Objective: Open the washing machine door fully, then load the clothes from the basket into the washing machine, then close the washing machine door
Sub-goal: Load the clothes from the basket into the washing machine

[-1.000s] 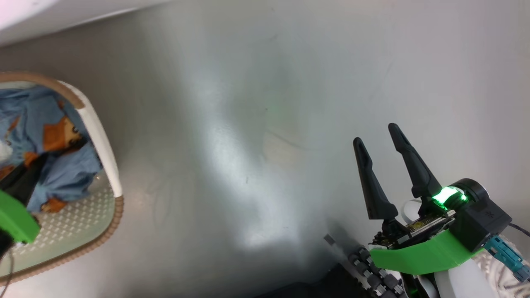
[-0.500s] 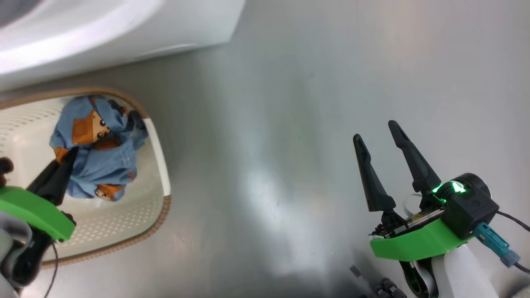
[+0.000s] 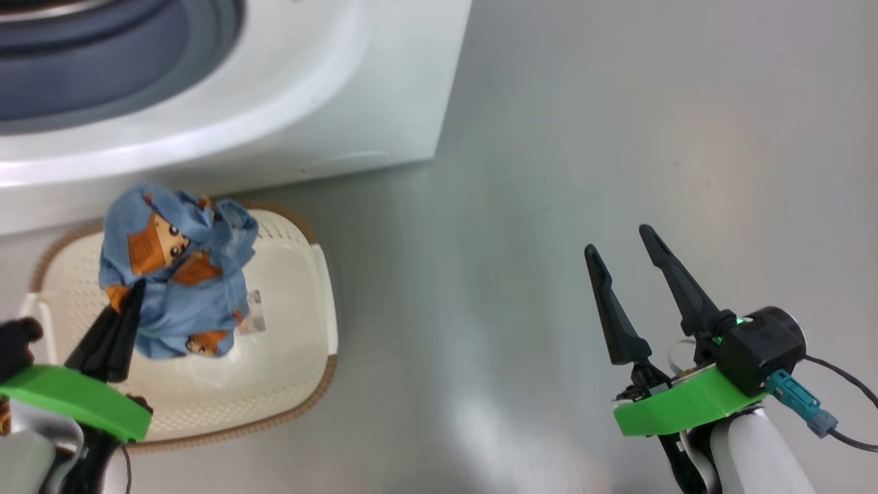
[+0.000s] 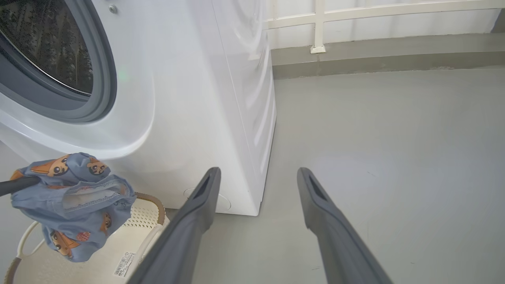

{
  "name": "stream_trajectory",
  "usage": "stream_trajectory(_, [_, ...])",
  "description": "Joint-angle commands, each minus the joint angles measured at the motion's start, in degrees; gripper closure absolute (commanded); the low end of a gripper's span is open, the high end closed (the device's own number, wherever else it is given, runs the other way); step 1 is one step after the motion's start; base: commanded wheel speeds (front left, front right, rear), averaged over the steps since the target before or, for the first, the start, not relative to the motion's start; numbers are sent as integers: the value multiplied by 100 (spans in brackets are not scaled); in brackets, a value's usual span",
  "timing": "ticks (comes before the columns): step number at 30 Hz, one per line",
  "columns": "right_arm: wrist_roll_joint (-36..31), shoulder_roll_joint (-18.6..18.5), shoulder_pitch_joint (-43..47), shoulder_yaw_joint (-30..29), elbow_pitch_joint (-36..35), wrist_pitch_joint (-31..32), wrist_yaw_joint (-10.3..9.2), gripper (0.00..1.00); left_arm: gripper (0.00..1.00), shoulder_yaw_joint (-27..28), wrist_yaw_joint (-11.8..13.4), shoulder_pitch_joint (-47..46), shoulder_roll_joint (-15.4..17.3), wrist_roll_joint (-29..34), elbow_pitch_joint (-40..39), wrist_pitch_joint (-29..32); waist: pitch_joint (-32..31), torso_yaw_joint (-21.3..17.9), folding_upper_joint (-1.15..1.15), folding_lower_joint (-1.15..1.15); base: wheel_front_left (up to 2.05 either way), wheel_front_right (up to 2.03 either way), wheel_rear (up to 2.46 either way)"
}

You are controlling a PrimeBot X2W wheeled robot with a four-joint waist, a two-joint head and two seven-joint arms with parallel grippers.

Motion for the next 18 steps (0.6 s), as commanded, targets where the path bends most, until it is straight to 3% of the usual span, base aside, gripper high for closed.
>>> stream_trajectory(1, [-66,7,157,111,-86,-27,35,0,100,307,31,123,202,97,-96,-71,-547,261,0,0,0,0,0])
stream_trajectory(10, [-12,7,322,63,175,-27,35,0,100,1342,31,912,-256,896,-344,-71,-1395,418,0,0,0,0,0])
stream_trajectory(18, [38,7,509,-31,374,-27,35,0,100,2466,31,1612,-798,1992,-959,-71,-2089,538,0,0,0,0,0])
